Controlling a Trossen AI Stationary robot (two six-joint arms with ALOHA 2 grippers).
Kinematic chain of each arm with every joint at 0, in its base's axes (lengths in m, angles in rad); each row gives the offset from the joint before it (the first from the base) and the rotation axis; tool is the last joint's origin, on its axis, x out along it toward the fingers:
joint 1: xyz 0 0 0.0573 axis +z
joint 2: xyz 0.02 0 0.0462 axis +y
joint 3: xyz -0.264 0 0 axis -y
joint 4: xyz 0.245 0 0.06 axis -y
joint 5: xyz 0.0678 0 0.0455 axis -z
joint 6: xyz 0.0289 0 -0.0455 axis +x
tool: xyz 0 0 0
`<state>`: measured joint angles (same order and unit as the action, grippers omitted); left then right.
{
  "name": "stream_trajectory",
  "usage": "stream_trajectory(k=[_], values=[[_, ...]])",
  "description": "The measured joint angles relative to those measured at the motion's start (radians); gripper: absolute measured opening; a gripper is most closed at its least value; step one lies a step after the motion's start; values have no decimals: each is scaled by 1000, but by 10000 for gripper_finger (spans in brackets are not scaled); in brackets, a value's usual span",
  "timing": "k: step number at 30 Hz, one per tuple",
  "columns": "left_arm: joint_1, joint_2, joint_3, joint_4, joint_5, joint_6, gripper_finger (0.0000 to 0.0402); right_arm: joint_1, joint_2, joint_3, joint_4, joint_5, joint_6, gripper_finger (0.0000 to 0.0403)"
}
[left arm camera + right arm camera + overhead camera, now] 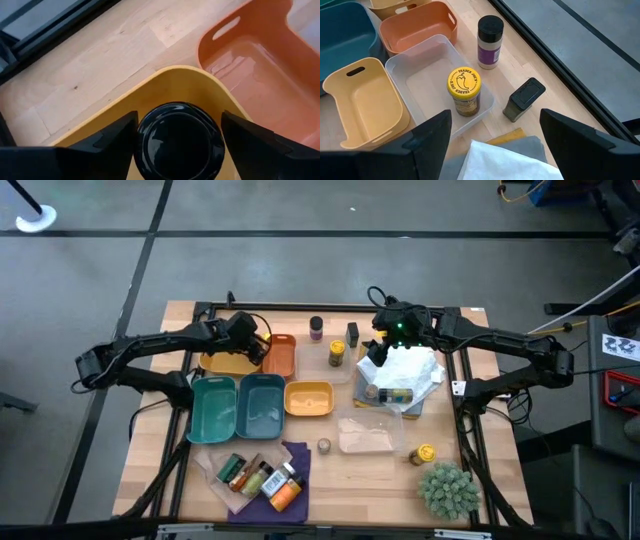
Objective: Sort spices by type
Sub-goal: Put the top orange spice bottle into the top yellow bin, then put the purple spice bottle into the top yellow bin
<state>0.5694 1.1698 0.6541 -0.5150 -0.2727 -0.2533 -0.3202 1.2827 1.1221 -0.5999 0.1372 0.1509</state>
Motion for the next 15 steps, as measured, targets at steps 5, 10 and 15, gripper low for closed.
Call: stream_trajectory(k=[5,10,15], values=[[0,0,24,-1,1,45,266,0,0,0,0,0,0,303],[0,0,72,3,1,94,265,0,0,0,0,0,0,303],[0,0,122,12,1,135,265,0,0,0,0,0,0,303]])
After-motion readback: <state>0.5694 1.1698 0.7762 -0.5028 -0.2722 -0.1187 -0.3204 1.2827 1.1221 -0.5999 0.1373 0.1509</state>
